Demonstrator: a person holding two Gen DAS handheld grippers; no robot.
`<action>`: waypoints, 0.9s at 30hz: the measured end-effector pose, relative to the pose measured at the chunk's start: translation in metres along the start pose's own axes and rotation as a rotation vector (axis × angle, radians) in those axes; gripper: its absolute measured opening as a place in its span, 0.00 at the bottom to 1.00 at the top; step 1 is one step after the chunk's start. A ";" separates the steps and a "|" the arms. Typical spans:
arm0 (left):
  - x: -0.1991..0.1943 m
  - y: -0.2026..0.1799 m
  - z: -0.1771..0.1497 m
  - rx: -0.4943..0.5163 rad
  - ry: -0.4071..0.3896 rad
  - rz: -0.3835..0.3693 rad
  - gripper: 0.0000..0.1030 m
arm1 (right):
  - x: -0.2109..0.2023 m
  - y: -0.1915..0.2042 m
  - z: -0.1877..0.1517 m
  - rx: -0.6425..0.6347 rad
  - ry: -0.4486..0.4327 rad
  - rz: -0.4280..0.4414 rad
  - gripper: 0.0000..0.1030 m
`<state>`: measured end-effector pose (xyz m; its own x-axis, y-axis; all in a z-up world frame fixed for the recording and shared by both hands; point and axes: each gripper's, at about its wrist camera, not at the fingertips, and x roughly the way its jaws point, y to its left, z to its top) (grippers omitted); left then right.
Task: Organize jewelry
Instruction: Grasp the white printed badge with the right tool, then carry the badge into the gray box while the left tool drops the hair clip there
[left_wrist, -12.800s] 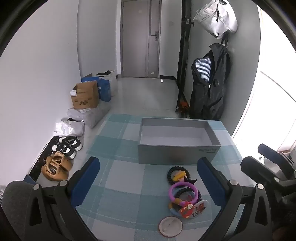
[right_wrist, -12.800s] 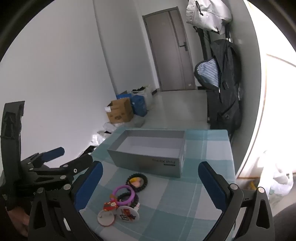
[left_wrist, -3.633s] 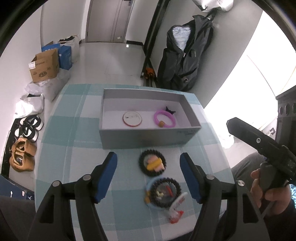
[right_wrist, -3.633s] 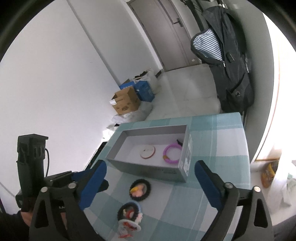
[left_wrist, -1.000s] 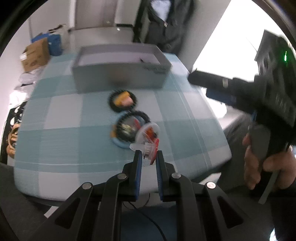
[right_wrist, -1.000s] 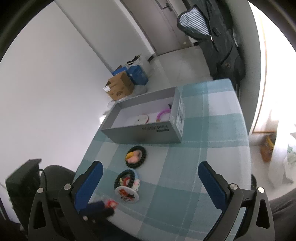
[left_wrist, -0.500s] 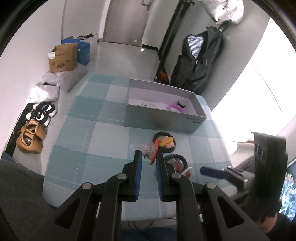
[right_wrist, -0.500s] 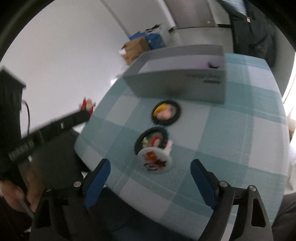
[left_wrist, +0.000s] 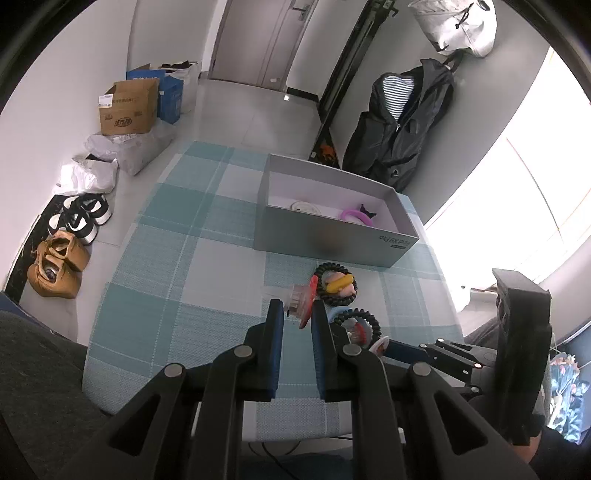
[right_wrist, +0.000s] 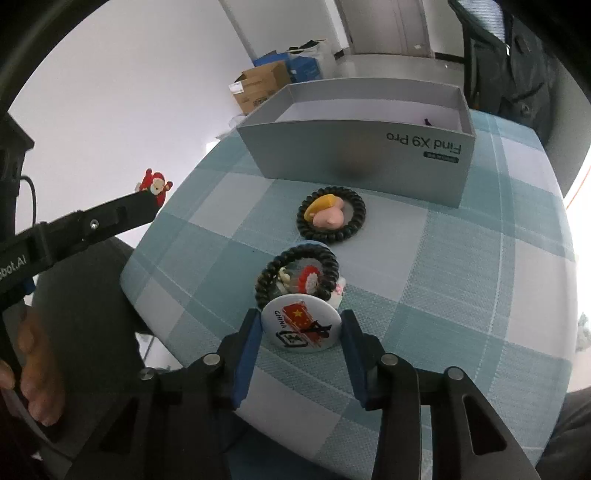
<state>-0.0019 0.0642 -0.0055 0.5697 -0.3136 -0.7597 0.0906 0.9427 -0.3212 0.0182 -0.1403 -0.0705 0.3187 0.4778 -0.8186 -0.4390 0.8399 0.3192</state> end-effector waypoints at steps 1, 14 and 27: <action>0.000 0.000 0.000 0.000 0.002 -0.001 0.10 | 0.000 -0.001 0.000 0.005 -0.001 0.005 0.40; 0.000 -0.002 0.004 0.007 0.006 -0.002 0.10 | -0.035 -0.017 0.003 0.072 -0.092 0.088 0.40; 0.018 -0.015 0.037 0.046 0.014 -0.005 0.10 | -0.076 -0.045 0.037 0.157 -0.277 0.157 0.40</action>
<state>0.0376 0.0483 0.0070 0.5574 -0.3194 -0.7663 0.1306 0.9453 -0.2990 0.0448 -0.2047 -0.0050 0.4830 0.6381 -0.5997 -0.3731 0.7695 0.5183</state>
